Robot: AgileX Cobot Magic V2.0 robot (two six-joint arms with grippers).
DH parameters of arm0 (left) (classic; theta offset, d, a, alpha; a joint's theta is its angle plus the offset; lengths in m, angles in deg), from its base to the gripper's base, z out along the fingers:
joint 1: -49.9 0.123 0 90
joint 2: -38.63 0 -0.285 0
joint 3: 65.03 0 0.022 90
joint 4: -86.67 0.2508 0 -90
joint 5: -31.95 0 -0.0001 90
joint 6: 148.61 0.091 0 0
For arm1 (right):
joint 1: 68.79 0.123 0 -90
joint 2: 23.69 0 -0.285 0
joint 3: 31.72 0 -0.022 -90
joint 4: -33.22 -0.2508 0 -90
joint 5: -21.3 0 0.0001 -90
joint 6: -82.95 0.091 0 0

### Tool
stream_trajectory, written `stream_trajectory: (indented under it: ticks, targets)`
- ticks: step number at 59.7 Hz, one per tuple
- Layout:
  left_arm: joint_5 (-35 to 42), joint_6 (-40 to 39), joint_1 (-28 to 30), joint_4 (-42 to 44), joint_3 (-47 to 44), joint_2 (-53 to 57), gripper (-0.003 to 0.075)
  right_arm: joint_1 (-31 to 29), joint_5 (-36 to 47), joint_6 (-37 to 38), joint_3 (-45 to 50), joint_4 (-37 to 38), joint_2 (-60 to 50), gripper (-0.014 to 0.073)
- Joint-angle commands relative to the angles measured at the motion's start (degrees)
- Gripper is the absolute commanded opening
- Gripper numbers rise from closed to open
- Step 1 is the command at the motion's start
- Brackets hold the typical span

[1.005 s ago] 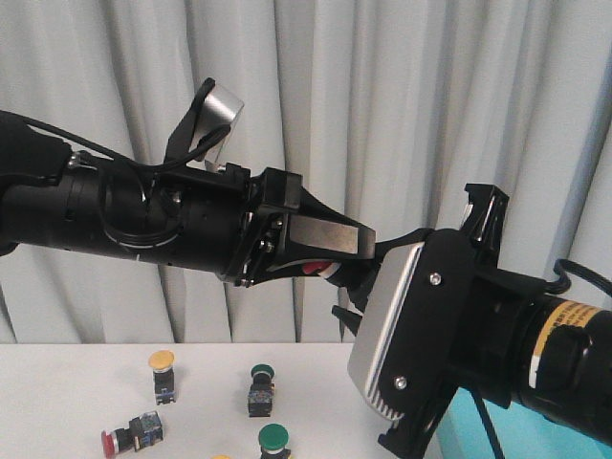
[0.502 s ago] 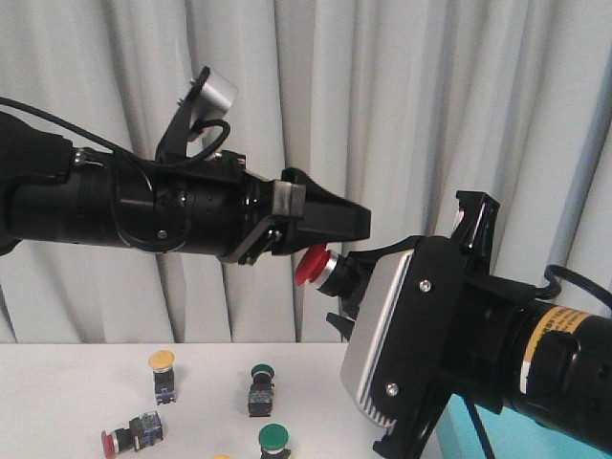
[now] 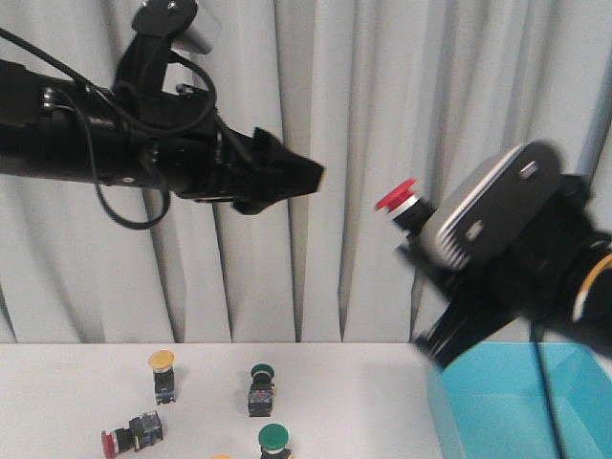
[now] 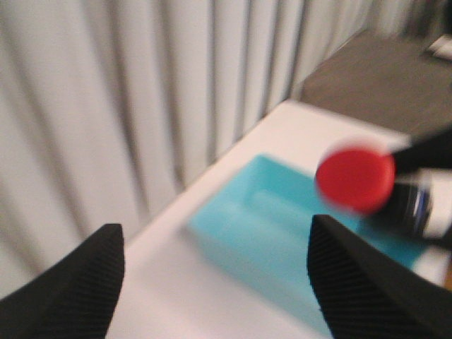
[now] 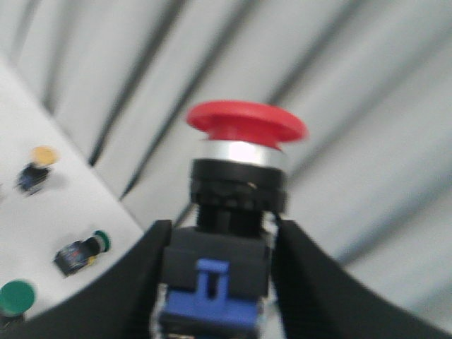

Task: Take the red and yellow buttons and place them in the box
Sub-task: 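Open the left gripper and pull the right gripper away with the button, then lower the red button into the blue box and open the right gripper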

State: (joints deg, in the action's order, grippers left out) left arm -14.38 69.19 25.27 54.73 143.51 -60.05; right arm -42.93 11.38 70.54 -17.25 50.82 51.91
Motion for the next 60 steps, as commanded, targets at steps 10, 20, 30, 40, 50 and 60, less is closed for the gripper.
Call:
stream_trajectory:
  ticks: [10,20,30,40,50,60]
  targets:
    - [-0.8,-6.5,-0.1,26.9,2.0,3.3,0.0405,-16.2,2.9,14.2,-3.2,0.3,-0.5,0.0045]
    - [-1.2,-20.3,-0.1,44.1,2.0,2.8,0.0376,-22.3,-1.6,16.1,-3.2,0.3,3.5,0.0048]
    - [-2.1,-26.4,-0.1,55.8,2.0,2.1,0.0376,-22.9,-7.5,16.0,-3.2,0.4,10.3,0.0055]
    - [-3.9,-28.1,-0.1,57.5,2.0,1.6,0.0376,-22.9,-13.2,18.1,-3.2,-0.4,19.6,0.0062]
    - [-4.4,-28.1,-0.1,57.2,2.0,1.6,0.0376,-22.9,-18.5,19.0,-3.2,-6.1,30.7,0.0068]
    - [-4.7,-28.1,-0.1,56.8,2.0,1.6,0.0376,-22.9,-19.2,18.7,-3.2,-7.8,38.3,0.0092]
